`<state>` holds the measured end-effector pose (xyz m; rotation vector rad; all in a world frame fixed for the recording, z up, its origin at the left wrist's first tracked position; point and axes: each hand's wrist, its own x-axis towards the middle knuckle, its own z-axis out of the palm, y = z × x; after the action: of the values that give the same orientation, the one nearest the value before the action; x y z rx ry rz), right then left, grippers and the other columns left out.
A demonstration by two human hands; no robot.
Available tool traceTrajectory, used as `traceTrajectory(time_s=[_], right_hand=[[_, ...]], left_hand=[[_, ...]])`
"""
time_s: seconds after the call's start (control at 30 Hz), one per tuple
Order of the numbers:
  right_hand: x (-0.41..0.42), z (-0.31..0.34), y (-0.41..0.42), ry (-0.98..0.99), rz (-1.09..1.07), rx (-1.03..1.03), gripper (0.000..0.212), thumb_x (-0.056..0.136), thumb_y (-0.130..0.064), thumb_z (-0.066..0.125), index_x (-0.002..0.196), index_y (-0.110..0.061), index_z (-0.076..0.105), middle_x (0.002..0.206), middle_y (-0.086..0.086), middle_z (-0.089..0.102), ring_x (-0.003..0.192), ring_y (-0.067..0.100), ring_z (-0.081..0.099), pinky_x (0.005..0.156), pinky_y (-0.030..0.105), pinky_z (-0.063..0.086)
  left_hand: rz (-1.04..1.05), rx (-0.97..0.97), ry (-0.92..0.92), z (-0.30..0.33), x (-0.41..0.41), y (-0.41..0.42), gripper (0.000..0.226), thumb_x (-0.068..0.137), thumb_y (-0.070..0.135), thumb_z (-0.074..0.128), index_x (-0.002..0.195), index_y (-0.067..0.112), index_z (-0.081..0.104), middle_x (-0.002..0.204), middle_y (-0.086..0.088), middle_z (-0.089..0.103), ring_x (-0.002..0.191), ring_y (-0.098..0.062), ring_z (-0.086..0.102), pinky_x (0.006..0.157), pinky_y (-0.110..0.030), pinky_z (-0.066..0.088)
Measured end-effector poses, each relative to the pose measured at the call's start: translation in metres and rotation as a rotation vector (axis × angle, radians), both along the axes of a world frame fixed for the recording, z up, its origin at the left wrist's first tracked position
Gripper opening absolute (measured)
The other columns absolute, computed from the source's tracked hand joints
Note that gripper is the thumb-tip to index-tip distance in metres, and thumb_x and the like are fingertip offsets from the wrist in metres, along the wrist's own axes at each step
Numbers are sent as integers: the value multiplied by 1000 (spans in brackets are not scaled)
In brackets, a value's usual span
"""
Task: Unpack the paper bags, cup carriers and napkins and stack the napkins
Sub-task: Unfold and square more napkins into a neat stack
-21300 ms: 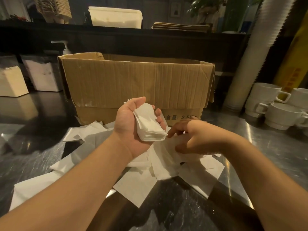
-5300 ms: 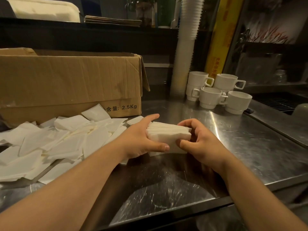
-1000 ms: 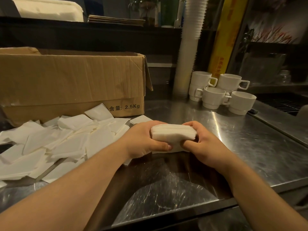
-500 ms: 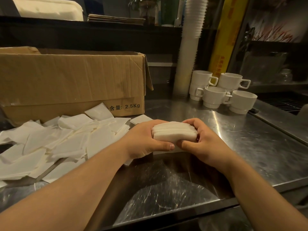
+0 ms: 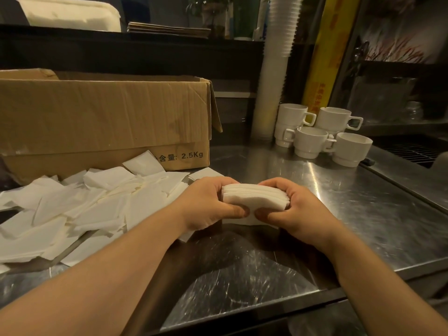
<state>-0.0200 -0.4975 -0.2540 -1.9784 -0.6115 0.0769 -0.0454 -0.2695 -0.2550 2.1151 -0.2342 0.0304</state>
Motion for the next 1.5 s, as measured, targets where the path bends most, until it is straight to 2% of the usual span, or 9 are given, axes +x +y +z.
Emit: traceTrajectory(time_s=[0.23,0.5,0.6,0.7,0.83,0.97,1.1,1.33,1.5], right_hand=[[2,0,-1,43,0,-17,35,81,-14,84,108,-31,69,93,-19,75,87,-2,69,71,12,54],[-2,5,3,100,-41,67,31,82,-21,82,109,-31,71,99,-13,77,93,4,71,77,21,55],[-1,19,9,146,-39,195,38,70,-26,81,106,-27,71,98,-8,78,93,8,73,76,24,58],[12,42,23,139,-31,228,41,62,-29,76,102,-26,70,92,-11,78,90,7,74,66,18,57],[34,66,52,112,-65,331,57,59,-42,79,111,-21,72,102,-1,77,99,19,73,83,38,59],[43,81,97,215,-64,595,58,64,-37,78,118,-19,67,102,-2,76,102,18,73,81,37,62],[46,107,133,400,-22,733,43,74,-25,74,115,-17,67,100,-1,77,102,18,74,80,37,63],[55,179,182,481,-121,679,52,68,-32,76,117,-15,69,100,0,77,100,23,74,81,40,63],[66,237,219,475,-129,616,47,67,-38,75,112,-24,68,97,-4,76,96,21,73,80,41,63]], left_hand=[[35,27,9,1,-1,-2,48,82,21,86,126,28,68,114,14,73,112,-7,66,99,-31,56],[43,-60,62,9,-6,-6,34,85,21,83,112,34,67,108,13,72,106,-9,66,99,-35,58],[76,-180,75,15,-6,-4,30,84,24,84,109,32,69,104,7,73,106,-14,68,97,-40,59],[86,-284,81,25,2,7,26,84,29,84,107,29,72,98,8,74,99,-13,71,87,-36,61],[97,-405,33,47,15,27,25,84,34,82,105,24,73,89,11,73,83,-4,71,69,-20,57],[94,-641,15,67,23,48,38,73,34,82,105,17,73,88,6,73,82,-8,71,73,-22,58],[156,-792,16,84,28,69,38,70,35,82,105,26,71,95,5,75,88,-10,72,76,-25,60],[279,-762,119,144,29,116,52,71,55,87,116,35,68,106,6,74,106,-20,71,91,-40,62],[315,-712,83,203,33,147,45,74,50,82,113,33,68,99,11,75,100,-12,72,86,-32,62]])
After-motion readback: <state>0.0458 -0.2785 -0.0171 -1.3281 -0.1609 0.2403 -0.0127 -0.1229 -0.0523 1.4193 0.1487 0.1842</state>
